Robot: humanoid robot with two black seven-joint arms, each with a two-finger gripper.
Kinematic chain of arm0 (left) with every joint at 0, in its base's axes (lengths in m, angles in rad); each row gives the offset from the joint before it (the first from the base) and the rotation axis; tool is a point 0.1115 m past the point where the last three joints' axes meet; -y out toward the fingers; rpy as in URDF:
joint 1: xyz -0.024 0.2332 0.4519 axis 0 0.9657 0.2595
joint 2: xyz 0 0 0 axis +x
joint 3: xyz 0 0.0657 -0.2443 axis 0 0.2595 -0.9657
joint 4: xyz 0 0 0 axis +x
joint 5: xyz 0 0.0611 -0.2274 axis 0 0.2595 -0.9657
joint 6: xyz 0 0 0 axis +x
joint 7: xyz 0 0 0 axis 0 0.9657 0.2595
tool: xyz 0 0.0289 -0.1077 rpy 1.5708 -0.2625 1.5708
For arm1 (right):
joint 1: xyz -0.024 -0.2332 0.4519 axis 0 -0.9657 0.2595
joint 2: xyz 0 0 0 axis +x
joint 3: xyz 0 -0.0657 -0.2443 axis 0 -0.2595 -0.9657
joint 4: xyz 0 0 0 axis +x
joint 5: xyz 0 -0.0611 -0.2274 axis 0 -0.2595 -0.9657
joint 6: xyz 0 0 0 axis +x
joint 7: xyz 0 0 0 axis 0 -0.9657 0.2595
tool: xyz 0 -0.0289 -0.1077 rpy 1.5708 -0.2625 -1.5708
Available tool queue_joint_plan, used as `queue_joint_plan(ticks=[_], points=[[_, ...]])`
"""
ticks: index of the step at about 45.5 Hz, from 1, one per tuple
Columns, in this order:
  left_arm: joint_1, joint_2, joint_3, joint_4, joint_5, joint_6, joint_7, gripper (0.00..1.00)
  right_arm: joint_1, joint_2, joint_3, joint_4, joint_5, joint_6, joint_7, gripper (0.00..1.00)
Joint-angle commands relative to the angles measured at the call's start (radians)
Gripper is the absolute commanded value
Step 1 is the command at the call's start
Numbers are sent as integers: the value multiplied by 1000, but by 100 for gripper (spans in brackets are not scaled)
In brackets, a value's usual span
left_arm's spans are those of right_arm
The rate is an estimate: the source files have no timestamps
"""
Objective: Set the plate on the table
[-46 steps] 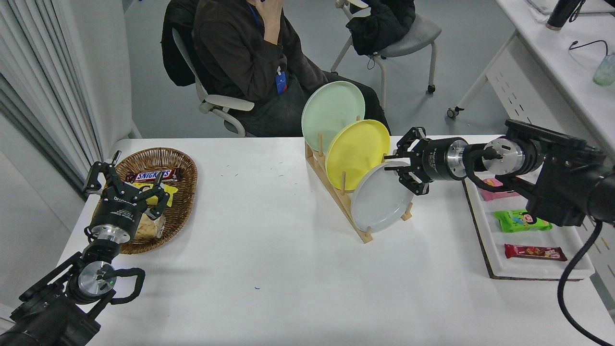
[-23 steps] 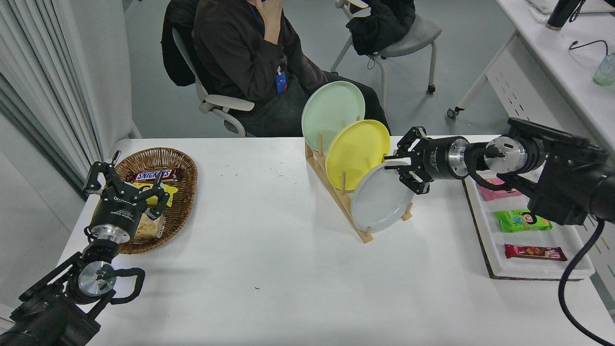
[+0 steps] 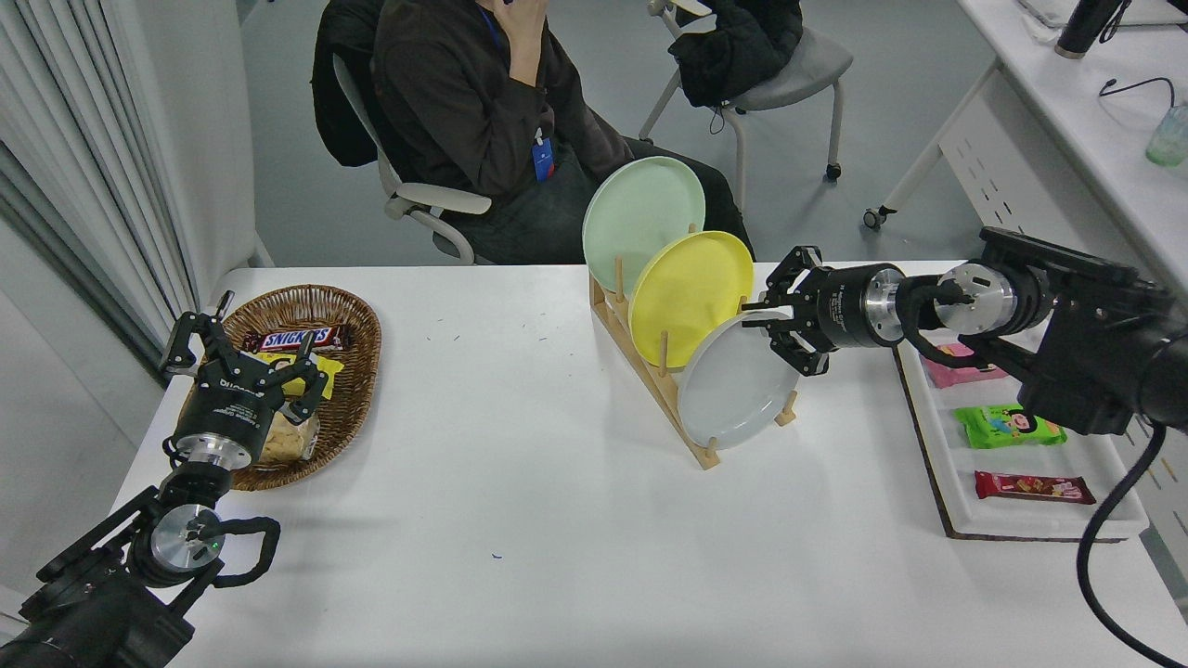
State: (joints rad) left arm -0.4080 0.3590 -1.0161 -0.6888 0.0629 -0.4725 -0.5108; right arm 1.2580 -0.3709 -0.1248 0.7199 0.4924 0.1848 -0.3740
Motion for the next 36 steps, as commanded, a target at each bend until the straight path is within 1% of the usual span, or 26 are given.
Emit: queue_joint_plan(ticks=[1, 29, 36], points=[[0, 0, -1, 0, 0, 0, 0, 98, 1, 1, 2, 0, 0, -1, 0, 16], [0, 0, -1, 0, 0, 0, 0, 98, 0, 23, 7, -30, -9, -1, 0, 15], [0, 0, 1, 0, 0, 0, 0, 98, 0, 23, 7, -30, -9, -1, -2, 11]])
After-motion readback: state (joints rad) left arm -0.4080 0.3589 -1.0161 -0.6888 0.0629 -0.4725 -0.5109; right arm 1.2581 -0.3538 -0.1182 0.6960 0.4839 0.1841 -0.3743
